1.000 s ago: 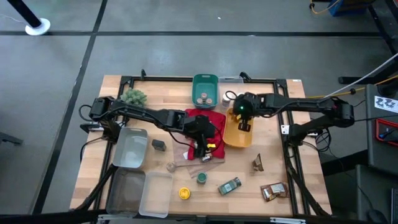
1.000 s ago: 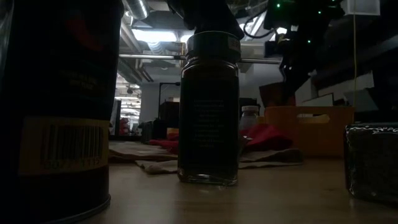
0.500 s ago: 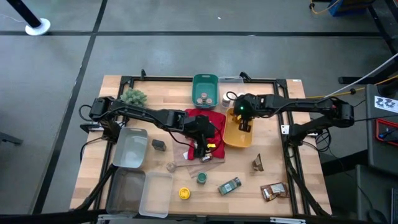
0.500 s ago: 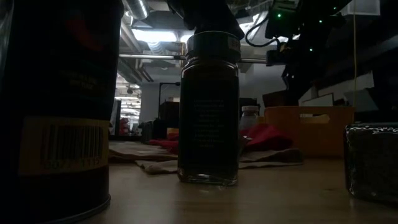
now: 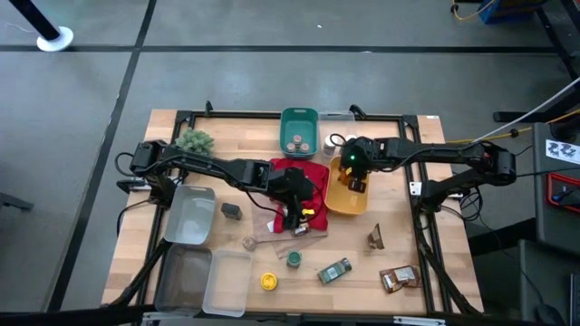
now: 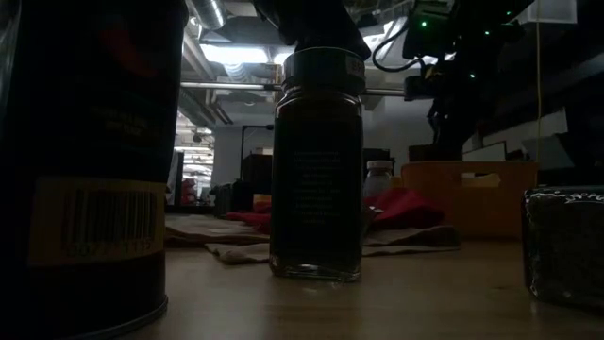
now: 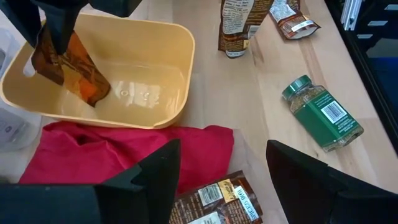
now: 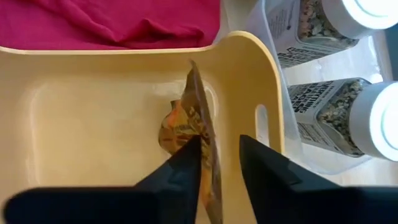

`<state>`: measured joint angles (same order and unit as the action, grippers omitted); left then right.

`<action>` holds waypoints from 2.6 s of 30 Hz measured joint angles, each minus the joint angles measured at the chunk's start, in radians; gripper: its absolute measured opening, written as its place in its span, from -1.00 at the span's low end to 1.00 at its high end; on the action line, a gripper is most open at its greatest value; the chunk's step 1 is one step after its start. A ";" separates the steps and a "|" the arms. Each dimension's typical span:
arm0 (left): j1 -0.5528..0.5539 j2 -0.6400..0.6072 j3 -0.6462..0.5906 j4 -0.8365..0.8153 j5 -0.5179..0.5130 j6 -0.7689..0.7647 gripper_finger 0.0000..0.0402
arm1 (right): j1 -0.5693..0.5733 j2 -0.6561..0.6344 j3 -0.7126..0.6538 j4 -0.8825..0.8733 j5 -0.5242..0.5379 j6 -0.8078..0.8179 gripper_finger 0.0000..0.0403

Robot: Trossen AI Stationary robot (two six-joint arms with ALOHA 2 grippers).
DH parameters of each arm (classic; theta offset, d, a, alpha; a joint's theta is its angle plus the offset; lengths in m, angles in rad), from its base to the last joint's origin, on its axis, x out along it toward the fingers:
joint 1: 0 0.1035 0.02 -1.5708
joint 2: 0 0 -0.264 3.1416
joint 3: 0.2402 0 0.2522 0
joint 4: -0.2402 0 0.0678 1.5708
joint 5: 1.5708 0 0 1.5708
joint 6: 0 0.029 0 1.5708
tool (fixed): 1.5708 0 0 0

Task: Sort spices by type
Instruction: Put the center brown seasoning sachet into the yellow bin

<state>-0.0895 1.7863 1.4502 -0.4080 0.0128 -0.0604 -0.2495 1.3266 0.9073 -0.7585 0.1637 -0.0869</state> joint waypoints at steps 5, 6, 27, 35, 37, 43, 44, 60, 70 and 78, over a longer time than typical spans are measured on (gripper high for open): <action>0.016 0.000 -0.003 -0.002 -0.001 -0.038 0.10 | 0.000 0.000 0.000 -0.022 0.010 0.000 -0.30; 0.024 0.000 -0.007 -0.004 -0.001 -0.051 0.10 | 0.000 0.000 0.000 -0.031 0.010 0.000 -0.29; 0.233 0.010 -0.244 0.059 -0.001 -0.085 0.10 | 0.001 -0.004 0.253 -0.246 0.006 0.001 -0.28; 0.233 0.024 -0.313 0.159 0.004 -0.063 0.10 | 0.010 -0.030 0.355 -0.258 -0.052 0.000 -0.28; 0.232 0.026 -0.328 0.176 0.021 -0.063 0.10 | 0.022 -0.039 0.376 -0.263 -0.051 0.000 -0.28; 0.231 0.044 -0.352 0.214 0.058 -0.061 0.10 | 0.086 -0.054 0.410 -0.264 -0.051 0.000 -0.28; 0.230 0.045 -0.351 0.223 0.072 -0.058 0.10 | 0.097 -0.056 0.411 -0.257 -0.051 0.000 -0.28; 0.199 0.051 -0.349 0.245 0.131 -0.014 0.10 | 0.280 -0.060 0.411 -0.263 -0.044 0.015 -0.28; 0.191 0.103 -0.350 0.294 0.198 -0.024 0.10 | 0.369 -0.060 0.410 -0.262 -0.044 0.039 -0.28; 0.153 0.103 -0.350 0.294 0.204 -0.031 0.10 | 0.376 -0.060 0.410 -0.262 -0.043 0.063 -0.28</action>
<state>0.0637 1.8889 1.1004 -0.1139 0.2169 -0.0917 0.1265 1.2663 1.3178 -1.0203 0.1207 -0.0235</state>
